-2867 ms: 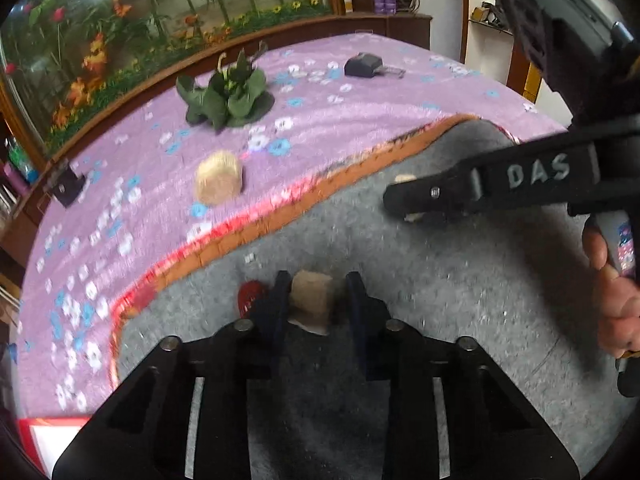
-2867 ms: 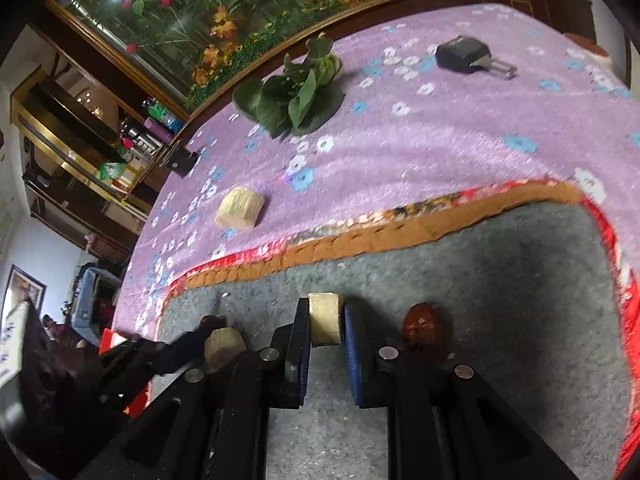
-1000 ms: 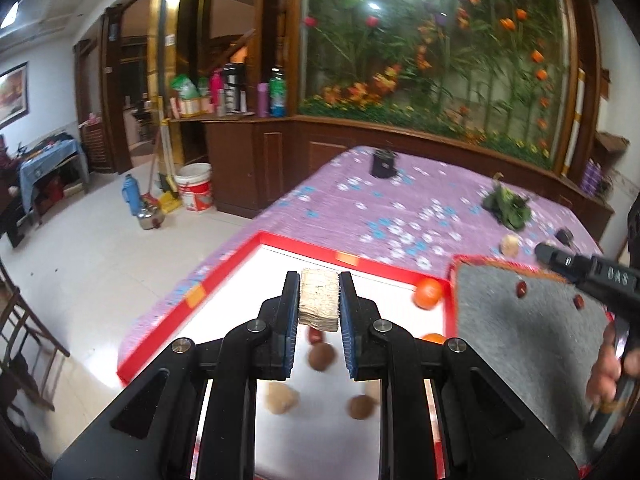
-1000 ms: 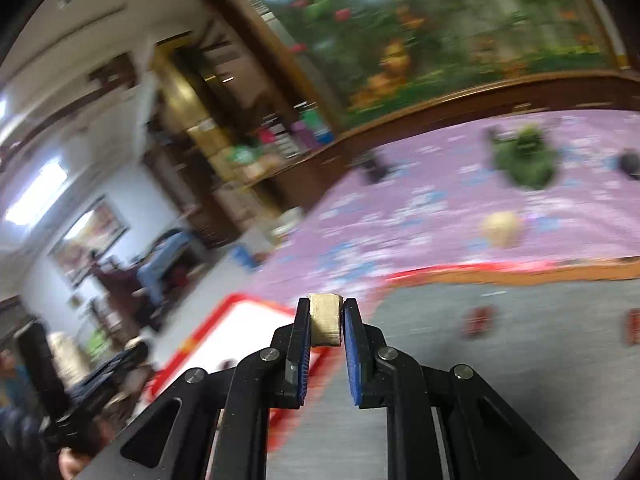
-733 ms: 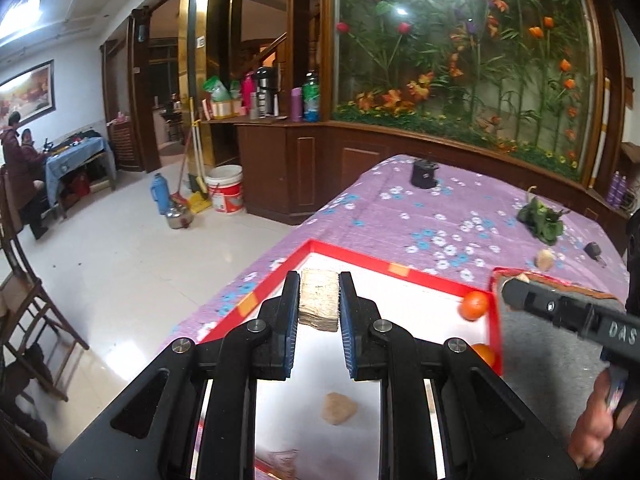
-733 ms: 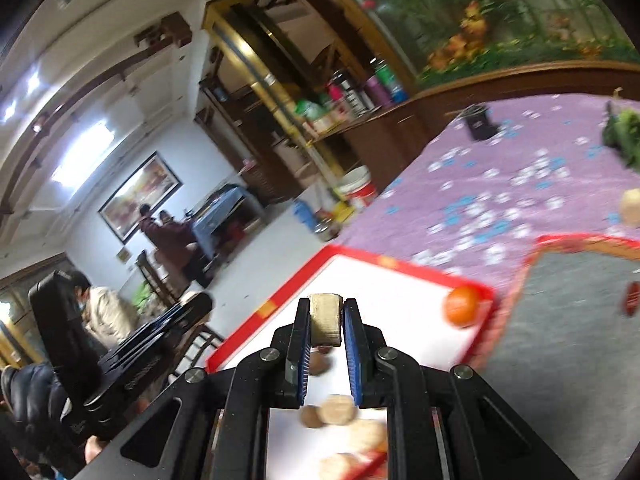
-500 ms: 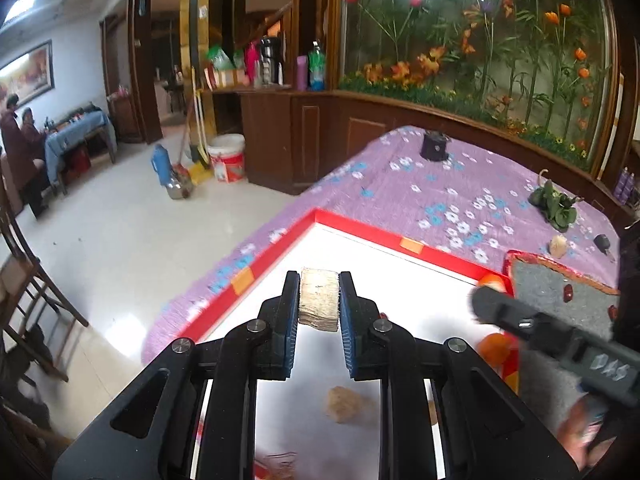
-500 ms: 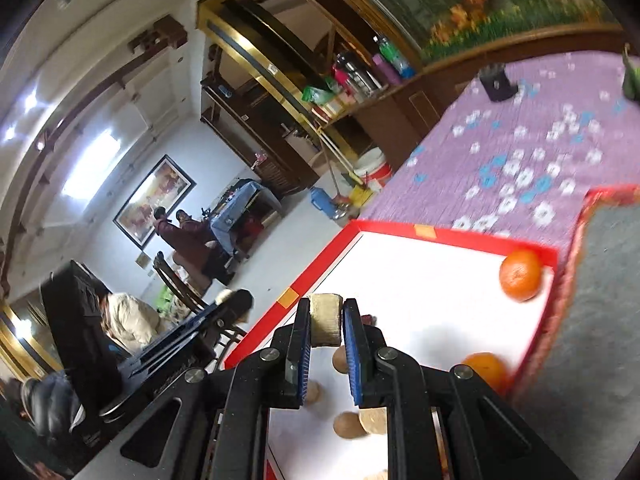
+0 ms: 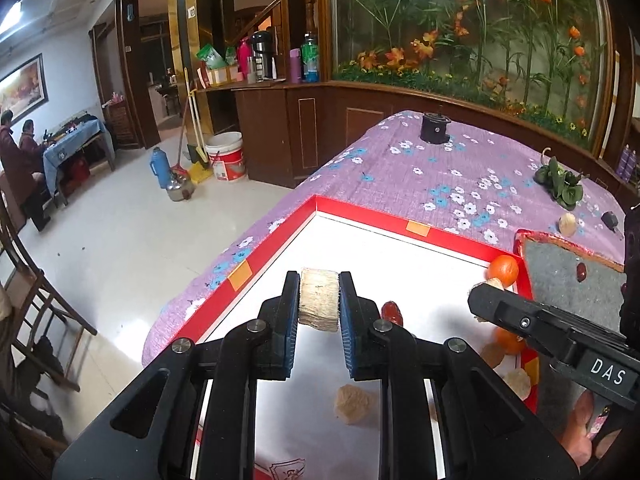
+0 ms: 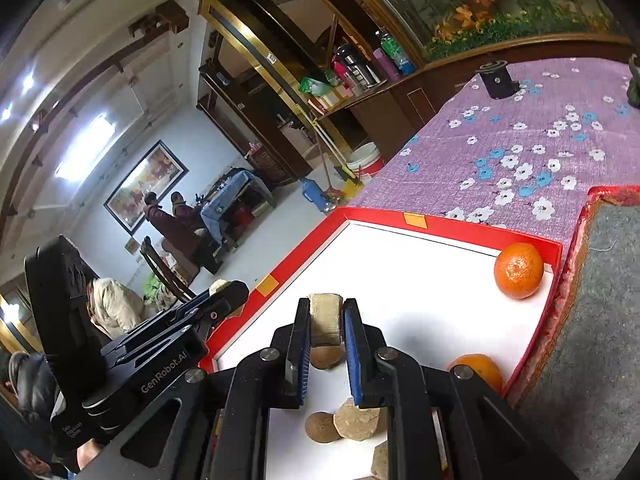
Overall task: Organize fruits
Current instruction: 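Carry both pale cubes over the white tray, then open both tools to drop the pale cubes into the white tray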
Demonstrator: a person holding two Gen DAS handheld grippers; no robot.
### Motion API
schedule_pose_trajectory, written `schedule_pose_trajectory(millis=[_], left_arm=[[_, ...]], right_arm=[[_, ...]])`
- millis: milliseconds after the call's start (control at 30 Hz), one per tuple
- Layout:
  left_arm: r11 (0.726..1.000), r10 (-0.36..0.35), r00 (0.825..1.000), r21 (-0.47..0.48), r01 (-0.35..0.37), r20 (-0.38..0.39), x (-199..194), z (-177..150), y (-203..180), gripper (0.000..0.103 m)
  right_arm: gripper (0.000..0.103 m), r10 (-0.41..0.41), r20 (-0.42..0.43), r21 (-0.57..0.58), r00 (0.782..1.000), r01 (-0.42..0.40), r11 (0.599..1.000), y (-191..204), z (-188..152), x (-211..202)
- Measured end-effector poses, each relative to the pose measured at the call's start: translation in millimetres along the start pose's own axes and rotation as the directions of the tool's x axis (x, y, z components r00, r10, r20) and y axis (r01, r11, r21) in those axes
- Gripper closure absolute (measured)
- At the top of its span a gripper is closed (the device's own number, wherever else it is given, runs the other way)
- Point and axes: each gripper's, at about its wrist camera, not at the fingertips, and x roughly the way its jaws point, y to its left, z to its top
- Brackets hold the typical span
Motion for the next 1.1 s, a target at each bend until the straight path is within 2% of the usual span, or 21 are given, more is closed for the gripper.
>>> schedule_pose_trajectory(millis=[167,267,500,633,700,800,833,867,1100], left_arm=[[1.000,-0.005,1.000,0.023,0.005,-0.005,4.0,-5.9,-6.0,0.085],[0.999,-0.016,0.999,0.029,0.017,-0.033,9.8,-15.3,-11.3,0.085],[0.998,0.017,1.000,0.054,-0.016,-0.025,8.1,-22.8,-20.2,0.085],[0.998,0.022,0.998,0.054,-0.020,-0.051,10.0,-28.2,-21.0,0.085],[0.998,0.017,0.997,0.057,-0.013,-0.071,12.0,-28.4,-22.0,0.082],[0.998,0.023,0.998,0.052,-0.020,-0.056,7.0,-25.1,-22.6,0.065],[0.999,0.026,0.999,0.049,-0.024,-0.043,4.1,-23.5,-22.5,0.051],[0.998,0.036,0.999,0.046,-0.034,-0.032,1.4,-22.6,-22.4,0.043],[0.998,0.015,1.000,0.060,-0.015,0.007,-6.5,-17.1,-26.1,0.042]], right_arm=[[0.088,-0.026,-0.034,-0.027,0.999,0.025,0.999,1.5,-2.4,7.4],[0.088,-0.048,-0.051,-0.055,0.998,0.045,0.998,4.3,-4.9,11.9],[0.088,-0.066,-0.090,-0.064,0.994,0.061,0.996,3.0,-8.8,17.2],[0.088,-0.069,-0.113,-0.061,0.991,0.063,0.996,2.1,-11.1,20.6],[0.086,-0.076,-0.114,-0.061,0.991,0.070,0.996,2.4,-11.4,20.8],[0.077,-0.081,-0.096,-0.063,0.992,0.076,0.995,2.9,-9.5,16.2],[0.074,-0.076,-0.086,-0.060,0.993,0.071,0.996,2.5,-8.8,13.9],[0.069,-0.070,-0.077,-0.054,0.995,0.066,0.996,1.9,-8.0,11.4],[0.065,-0.063,0.008,0.006,0.998,0.063,0.998,-10.3,1.4,-6.6]])
